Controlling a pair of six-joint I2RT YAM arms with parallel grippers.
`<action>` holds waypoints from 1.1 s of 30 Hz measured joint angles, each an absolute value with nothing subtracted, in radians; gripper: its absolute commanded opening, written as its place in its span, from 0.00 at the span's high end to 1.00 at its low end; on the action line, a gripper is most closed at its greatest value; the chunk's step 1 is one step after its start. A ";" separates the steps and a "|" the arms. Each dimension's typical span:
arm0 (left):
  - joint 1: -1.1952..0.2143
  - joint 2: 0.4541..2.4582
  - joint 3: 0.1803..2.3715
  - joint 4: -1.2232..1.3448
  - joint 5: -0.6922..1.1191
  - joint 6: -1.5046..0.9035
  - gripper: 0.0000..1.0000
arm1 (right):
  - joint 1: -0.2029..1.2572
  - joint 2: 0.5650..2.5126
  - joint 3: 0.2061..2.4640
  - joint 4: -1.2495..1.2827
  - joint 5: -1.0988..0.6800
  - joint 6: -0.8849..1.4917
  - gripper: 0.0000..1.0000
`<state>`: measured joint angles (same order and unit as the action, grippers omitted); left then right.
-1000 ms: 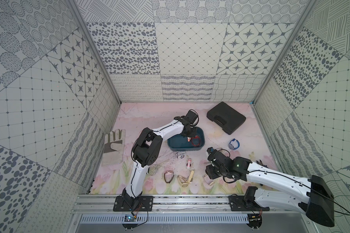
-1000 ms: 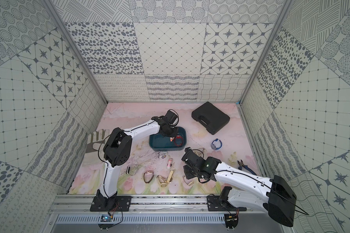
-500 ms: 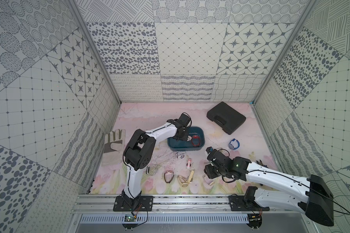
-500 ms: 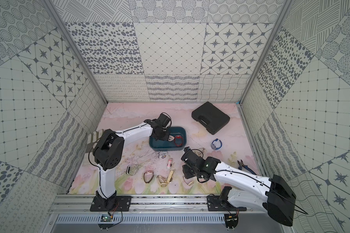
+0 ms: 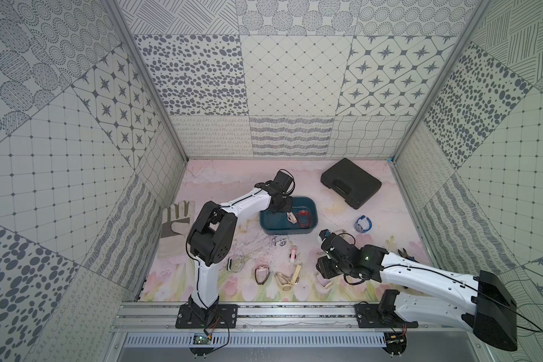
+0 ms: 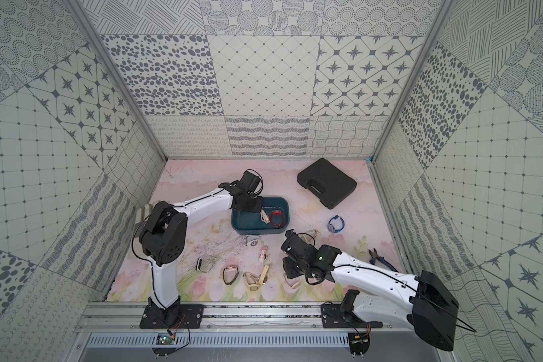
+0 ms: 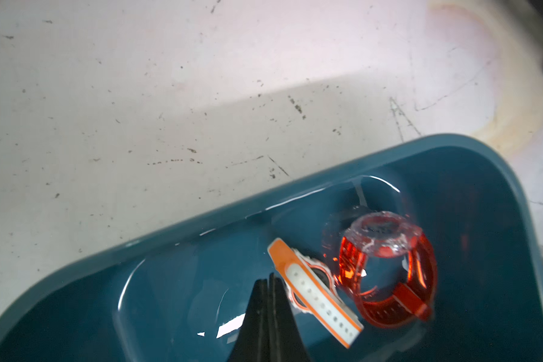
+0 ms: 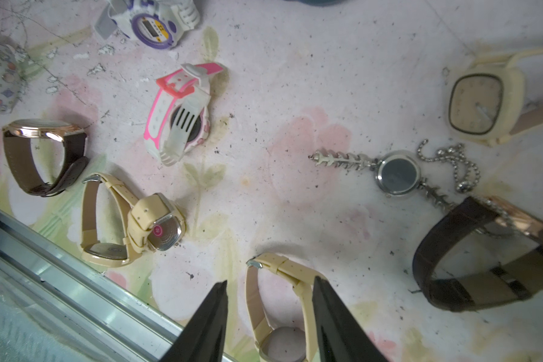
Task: Put the watch into the storage box
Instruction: Adjust the watch in the storage box.
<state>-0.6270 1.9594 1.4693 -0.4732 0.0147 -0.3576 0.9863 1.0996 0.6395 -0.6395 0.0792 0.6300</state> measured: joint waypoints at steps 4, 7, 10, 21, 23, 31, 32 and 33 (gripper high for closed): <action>-0.635 1.914 1.433 -0.476 0.032 -0.360 1.00 | 0.986 1.100 0.634 -0.638 0.080 0.633 0.51; -0.636 1.909 1.414 -0.483 0.046 -0.360 1.00 | 0.986 1.100 0.634 -0.637 0.080 0.633 0.51; -0.644 1.924 1.413 -0.493 0.057 -0.361 1.00 | 0.986 1.100 0.634 -0.635 0.080 0.632 0.51; -0.668 2.086 1.568 -0.513 0.122 -0.369 1.00 | 0.978 1.100 0.634 -0.631 0.080 0.628 0.51; -0.670 2.110 1.607 -0.514 0.130 -0.373 1.00 | 0.971 1.100 0.634 -0.631 0.080 0.623 0.51; -0.689 2.185 1.753 -0.520 0.164 -0.386 1.00 | 0.928 1.100 0.630 -0.630 0.068 0.605 0.50; -0.694 2.193 1.760 -0.518 0.170 -0.387 1.00 | 0.923 1.100 0.630 -0.630 0.067 0.601 0.50; -0.699 2.198 1.760 -0.517 0.175 -0.387 1.00 | 0.921 1.100 0.629 -0.630 0.064 0.598 0.50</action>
